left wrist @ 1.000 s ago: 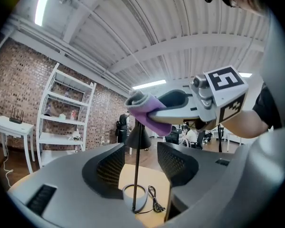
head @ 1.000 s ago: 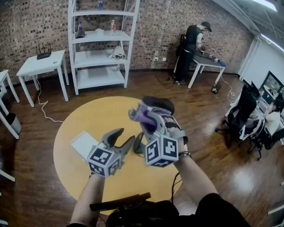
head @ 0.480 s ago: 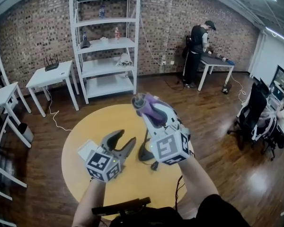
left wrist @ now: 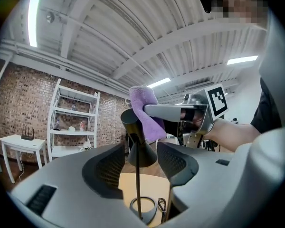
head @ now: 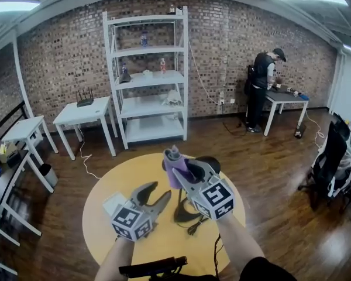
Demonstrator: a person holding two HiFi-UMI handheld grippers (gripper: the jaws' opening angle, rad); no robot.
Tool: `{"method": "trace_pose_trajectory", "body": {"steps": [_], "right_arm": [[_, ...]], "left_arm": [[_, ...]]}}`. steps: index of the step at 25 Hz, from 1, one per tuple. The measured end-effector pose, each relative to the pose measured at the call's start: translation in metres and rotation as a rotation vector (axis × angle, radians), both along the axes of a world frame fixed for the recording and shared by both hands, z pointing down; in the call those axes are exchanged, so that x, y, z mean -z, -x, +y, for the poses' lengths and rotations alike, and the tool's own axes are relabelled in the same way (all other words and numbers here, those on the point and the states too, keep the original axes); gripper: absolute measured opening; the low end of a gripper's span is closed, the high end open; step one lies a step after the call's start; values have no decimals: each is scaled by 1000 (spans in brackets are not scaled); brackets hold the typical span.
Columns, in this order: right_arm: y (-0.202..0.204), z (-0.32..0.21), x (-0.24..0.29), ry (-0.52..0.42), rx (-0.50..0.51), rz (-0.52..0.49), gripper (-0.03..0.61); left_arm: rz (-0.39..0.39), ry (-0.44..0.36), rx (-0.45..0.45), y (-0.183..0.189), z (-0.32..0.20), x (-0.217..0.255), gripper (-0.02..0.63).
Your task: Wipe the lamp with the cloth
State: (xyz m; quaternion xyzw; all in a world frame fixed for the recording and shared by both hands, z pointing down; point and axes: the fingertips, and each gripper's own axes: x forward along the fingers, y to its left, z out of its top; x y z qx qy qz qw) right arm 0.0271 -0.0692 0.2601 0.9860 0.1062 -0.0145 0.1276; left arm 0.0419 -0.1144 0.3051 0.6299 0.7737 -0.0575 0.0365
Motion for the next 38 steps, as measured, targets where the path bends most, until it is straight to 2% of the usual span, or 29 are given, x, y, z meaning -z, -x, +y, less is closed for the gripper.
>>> {"method": "trace_pose_trajectory", "body": {"steps": [3,6,8,10,15,17,20,22,23,24,25,28,30,32,38], "right_arm": [[9,1,-14,-42,103,12,103],[14,7,-28,-26,138,7,103],[14,12,-38,4,146,-7,103],[15,19,-51,70,120,-42,103],[19,37,-91,249,-24,-188,103],[21,15,-92,338,15,-228,101],[7,-37,-75,464,143,-276,101],[-10,-49,-63,508,150,-304,101],[-17,-48,-60,491,135,-308,101],[-22,-44,-58,433,121,-300,101],[-26,-39,-57,339,114,-281,101],[-24,-14,-62,-23,104,-187,101],[-20,0,-68,-199,95,-149,99],[-18,9,-77,-274,73,-151,98],[-8,36,-101,-346,-49,-200,98]], "left_arm": [[21,-9,40,16,7,0,213],[33,-18,92,23,12,-6,213],[3,-19,137,22,9,-9,213],[-33,-25,183,19,2,-12,213],[-86,-39,268,9,-16,-20,213],[-89,-49,283,5,-25,-23,213],[-100,-57,292,-9,-36,-24,213],[-113,-53,293,-17,-38,-22,213],[-120,-48,292,-19,-39,-23,213],[-129,-40,290,-20,-41,-23,213],[-139,-32,285,-19,-42,-24,213],[-158,-26,254,-16,-42,-28,213],[-160,-34,230,-14,-45,-32,213],[-173,-36,218,-17,-49,-36,213],[-202,-30,189,-20,-54,-42,213]]}}
